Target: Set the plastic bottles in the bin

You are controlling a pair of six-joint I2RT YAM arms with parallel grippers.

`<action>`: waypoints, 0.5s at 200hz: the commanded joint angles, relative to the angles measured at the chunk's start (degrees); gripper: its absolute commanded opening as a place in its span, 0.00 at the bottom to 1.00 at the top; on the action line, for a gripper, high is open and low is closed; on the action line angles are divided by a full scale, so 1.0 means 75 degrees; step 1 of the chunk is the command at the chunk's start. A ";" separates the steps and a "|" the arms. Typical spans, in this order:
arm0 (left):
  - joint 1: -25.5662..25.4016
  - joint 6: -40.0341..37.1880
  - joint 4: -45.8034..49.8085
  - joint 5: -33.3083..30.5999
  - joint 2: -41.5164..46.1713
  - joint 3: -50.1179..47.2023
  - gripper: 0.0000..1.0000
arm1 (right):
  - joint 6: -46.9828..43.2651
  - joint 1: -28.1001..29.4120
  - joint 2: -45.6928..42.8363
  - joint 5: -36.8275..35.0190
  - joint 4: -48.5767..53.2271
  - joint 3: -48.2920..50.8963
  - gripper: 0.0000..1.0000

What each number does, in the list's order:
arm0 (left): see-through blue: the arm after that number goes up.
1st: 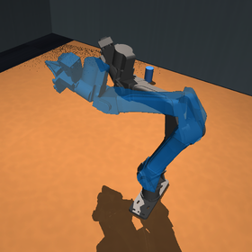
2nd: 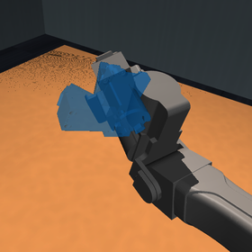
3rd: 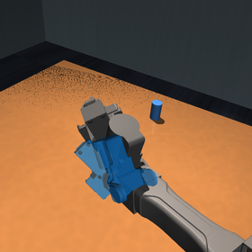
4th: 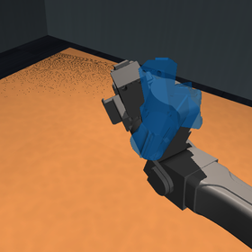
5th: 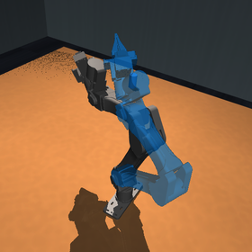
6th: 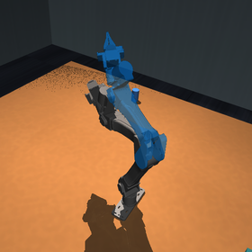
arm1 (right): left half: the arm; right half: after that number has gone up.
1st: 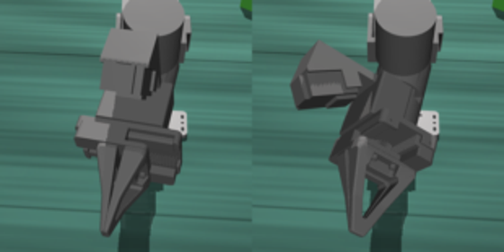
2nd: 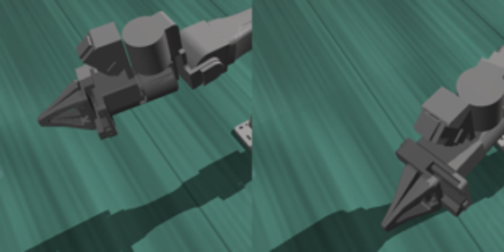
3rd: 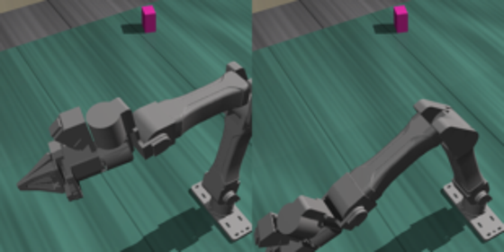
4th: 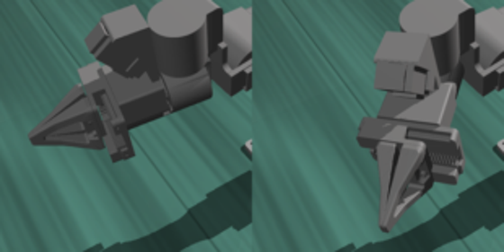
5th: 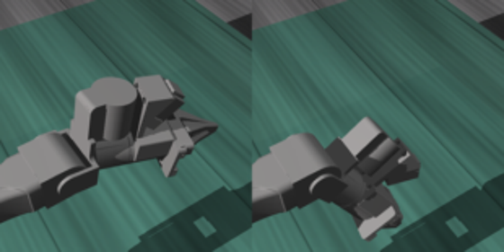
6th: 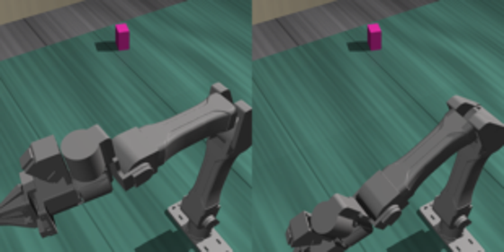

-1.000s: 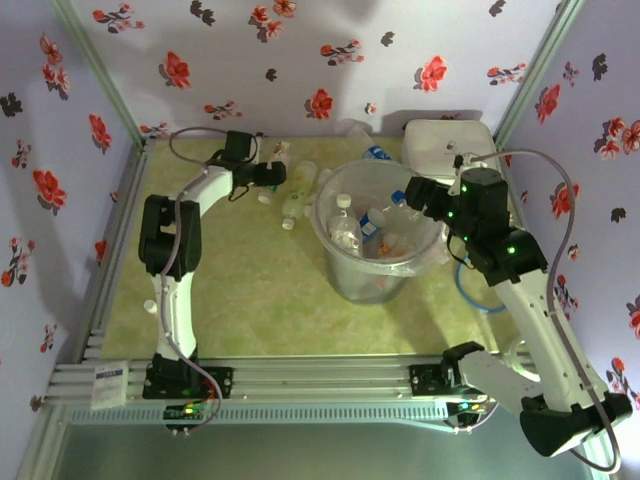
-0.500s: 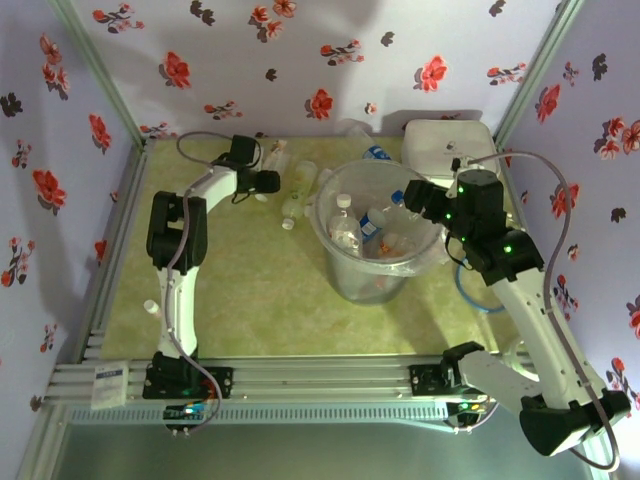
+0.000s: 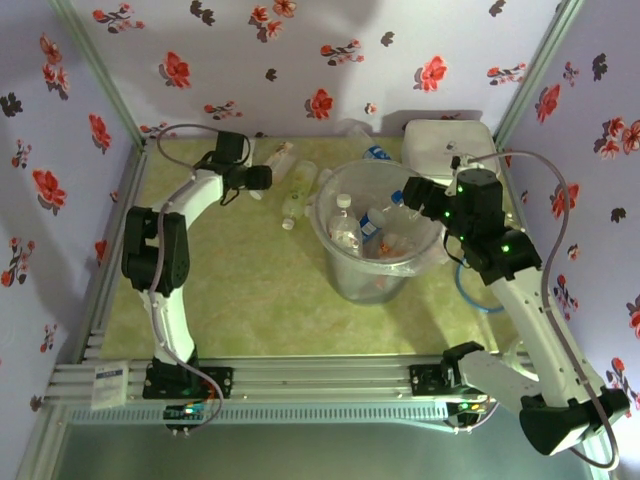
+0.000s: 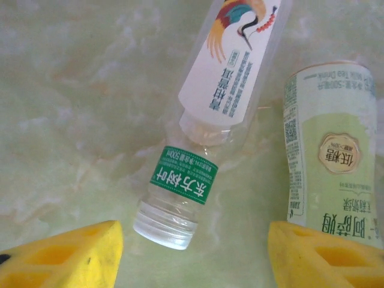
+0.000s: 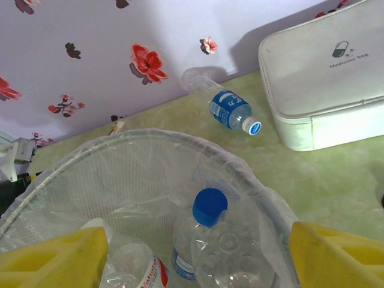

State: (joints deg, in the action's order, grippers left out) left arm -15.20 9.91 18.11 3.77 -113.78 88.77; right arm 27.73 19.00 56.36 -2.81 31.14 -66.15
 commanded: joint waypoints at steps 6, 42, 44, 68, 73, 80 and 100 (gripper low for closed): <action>-0.0022 -0.0360 0.0363 -0.0184 -0.0544 0.0488 0.80 | 0.0197 -0.0056 0.0102 0.0162 -0.0232 -0.0014 0.80; 0.0081 -0.0343 0.0666 0.0090 -0.1436 0.1279 0.80 | 0.0147 -0.0070 -0.0185 -0.0104 0.0091 0.0001 0.80; 0.0073 -0.0350 0.0691 0.0102 -0.1485 0.1324 0.80 | 0.0137 -0.0071 -0.0217 -0.0141 0.0136 0.0004 0.80; 0.0071 -0.0453 0.1052 0.0246 -0.1998 0.1874 0.77 | 0.0088 -0.0062 -0.0356 -0.0328 0.0322 0.0039 0.81; 0.0076 -0.0477 0.1140 0.0236 -0.2098 0.1992 0.76 | 0.0079 -0.0072 -0.0373 -0.0334 0.0325 0.0049 0.81; 0.0070 -0.0478 0.1258 0.0208 -0.2218 0.2128 0.73 | 0.0088 -0.0072 -0.0369 -0.0329 0.0325 0.0068 0.81; 0.0081 -0.0416 0.1394 0.0076 -0.2371 0.2261 0.62 | 0.0088 -0.0073 -0.0333 -0.0317 0.0295 0.0077 0.81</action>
State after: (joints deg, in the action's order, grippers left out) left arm -15.09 7.57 24.82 4.47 -130.26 102.98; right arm 28.34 18.98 54.06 -3.55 32.60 -66.15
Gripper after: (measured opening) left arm 0.681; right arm 0.806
